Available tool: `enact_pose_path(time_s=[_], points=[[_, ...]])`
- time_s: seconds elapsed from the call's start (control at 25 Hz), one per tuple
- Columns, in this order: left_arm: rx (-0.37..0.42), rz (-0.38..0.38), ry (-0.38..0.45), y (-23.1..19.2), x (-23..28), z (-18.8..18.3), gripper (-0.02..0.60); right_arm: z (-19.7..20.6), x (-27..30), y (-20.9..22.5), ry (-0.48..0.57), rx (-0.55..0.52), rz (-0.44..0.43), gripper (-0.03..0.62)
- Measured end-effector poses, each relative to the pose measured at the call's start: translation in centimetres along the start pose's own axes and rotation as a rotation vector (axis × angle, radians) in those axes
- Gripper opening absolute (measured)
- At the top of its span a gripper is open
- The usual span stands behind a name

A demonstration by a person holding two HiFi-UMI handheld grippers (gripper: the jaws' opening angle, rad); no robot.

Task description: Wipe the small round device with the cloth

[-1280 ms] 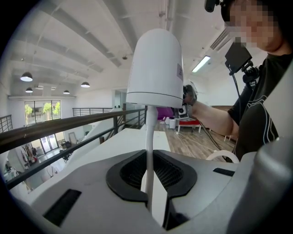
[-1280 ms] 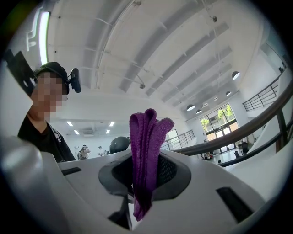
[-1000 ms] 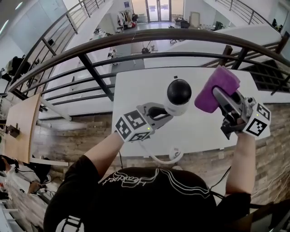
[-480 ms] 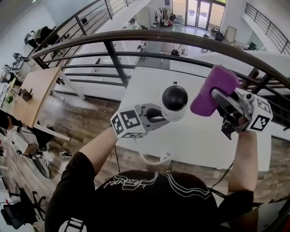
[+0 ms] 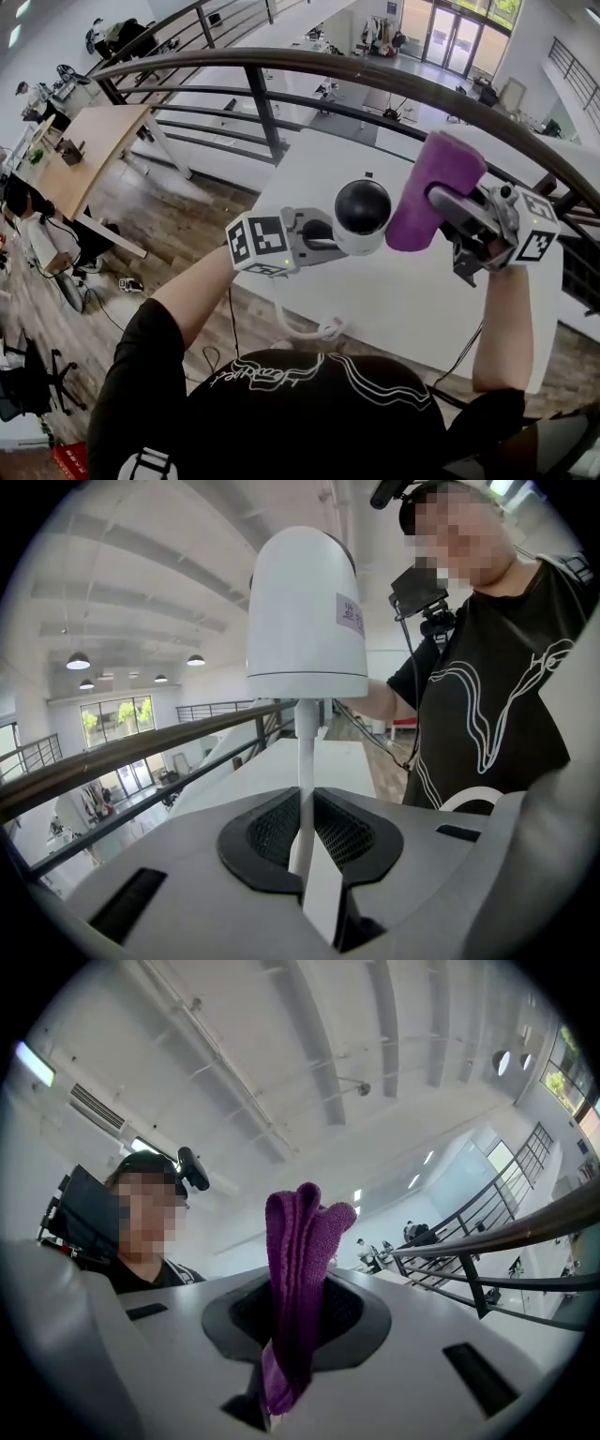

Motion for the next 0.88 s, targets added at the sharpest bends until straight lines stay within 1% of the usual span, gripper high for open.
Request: enact_pose_path(time_s=[0.16, 0.48, 0.72, 0.88], points=[[-0.005, -0.014, -0.010, -1.0, -1.4, 0.2, 0.052, -0.2, 2.6, 1.5, -0.040, 0.002, -0.048, 0.061], [-0.014, -0.018, -0.028, -0.4, 0.0, -0.1, 0.051, 0.8, 2.8, 1.4, -0.105, -0.019, -0.098, 0.061], [-0.024, -0.020, -0.031, 0.0, 0.3, -0.6, 0.051, 1.3, 3.0, 1.7, -0.143, -0.019, -0.088, 0.061], [-0.021, -0.020, -0.039, 0.1, 0.2, -0.8, 0.052, 2.3, 3.3, 2.2, -0.186, -0.032, -0.054, 0.061]])
Point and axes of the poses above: the fingertips, and each gripper's own axes: x forward along the fingers, y to its right, z out of its underside, the point moved 3 cm from there along -x, backward along the fingers, and after that the axes turned 9 degrees about z, right-handed, at the moved point
